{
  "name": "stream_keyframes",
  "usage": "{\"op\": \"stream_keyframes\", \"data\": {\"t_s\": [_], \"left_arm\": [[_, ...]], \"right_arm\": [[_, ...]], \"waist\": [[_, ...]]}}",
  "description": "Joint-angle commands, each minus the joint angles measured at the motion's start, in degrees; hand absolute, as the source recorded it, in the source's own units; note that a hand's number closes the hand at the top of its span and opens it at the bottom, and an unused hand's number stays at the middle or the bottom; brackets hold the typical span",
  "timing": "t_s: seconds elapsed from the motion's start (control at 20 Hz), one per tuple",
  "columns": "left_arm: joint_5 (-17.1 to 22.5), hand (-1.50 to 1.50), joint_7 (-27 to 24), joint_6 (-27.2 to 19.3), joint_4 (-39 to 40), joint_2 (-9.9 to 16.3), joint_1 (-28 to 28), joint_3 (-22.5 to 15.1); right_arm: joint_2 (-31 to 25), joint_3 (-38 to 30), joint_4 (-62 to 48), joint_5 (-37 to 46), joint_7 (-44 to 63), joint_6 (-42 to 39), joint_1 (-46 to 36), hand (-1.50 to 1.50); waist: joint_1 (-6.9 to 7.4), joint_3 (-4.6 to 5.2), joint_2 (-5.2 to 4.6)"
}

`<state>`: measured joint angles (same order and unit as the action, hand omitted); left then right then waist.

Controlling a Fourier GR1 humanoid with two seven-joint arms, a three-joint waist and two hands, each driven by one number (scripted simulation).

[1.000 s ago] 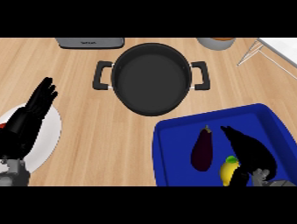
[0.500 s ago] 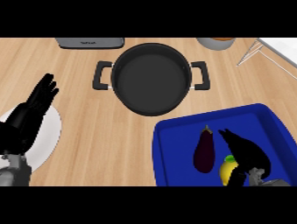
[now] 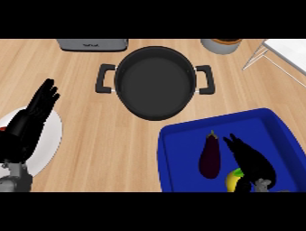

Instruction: Pick the lemon from the tray and place it in the tiered shelf

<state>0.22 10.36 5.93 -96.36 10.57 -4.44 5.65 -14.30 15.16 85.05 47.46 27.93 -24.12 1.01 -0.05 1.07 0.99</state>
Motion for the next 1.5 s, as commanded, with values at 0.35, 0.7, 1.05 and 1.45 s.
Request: {"op": "stream_keyframes", "data": {"t_s": [0.35,0.7,1.05,1.45], "left_arm": [[-0.28,0.0,0.53,0.22,-3.56,-0.57,3.31,-0.31],[-1.6,0.0,-0.53,-0.55,-0.93,-1.43,0.54,-0.69],[-0.68,0.0,-0.03,0.54,-0.21,-1.61,0.05,-1.19],[-0.82,0.0,-0.44,1.6,-0.22,-1.19,-2.45,-2.19]], "right_arm": [[-5.28,-1.76,-7.62,8.2,-10.86,14.56,0.47,1.5],[-3.6,-3.2,-2.22,10.34,-11.25,20.24,-0.74,1.5],[7.99,-13.28,0.84,10.92,9.55,27.15,-12.27,1.5],[9.08,-23.17,-4.8,29.68,36.01,40.53,-31.78,1.5]], "waist": [[0.46,-1.11,-0.94],[-0.03,-1.07,-0.95],[1.72,-1.0,-1.4],[5.42,-0.68,-2.46]]}}
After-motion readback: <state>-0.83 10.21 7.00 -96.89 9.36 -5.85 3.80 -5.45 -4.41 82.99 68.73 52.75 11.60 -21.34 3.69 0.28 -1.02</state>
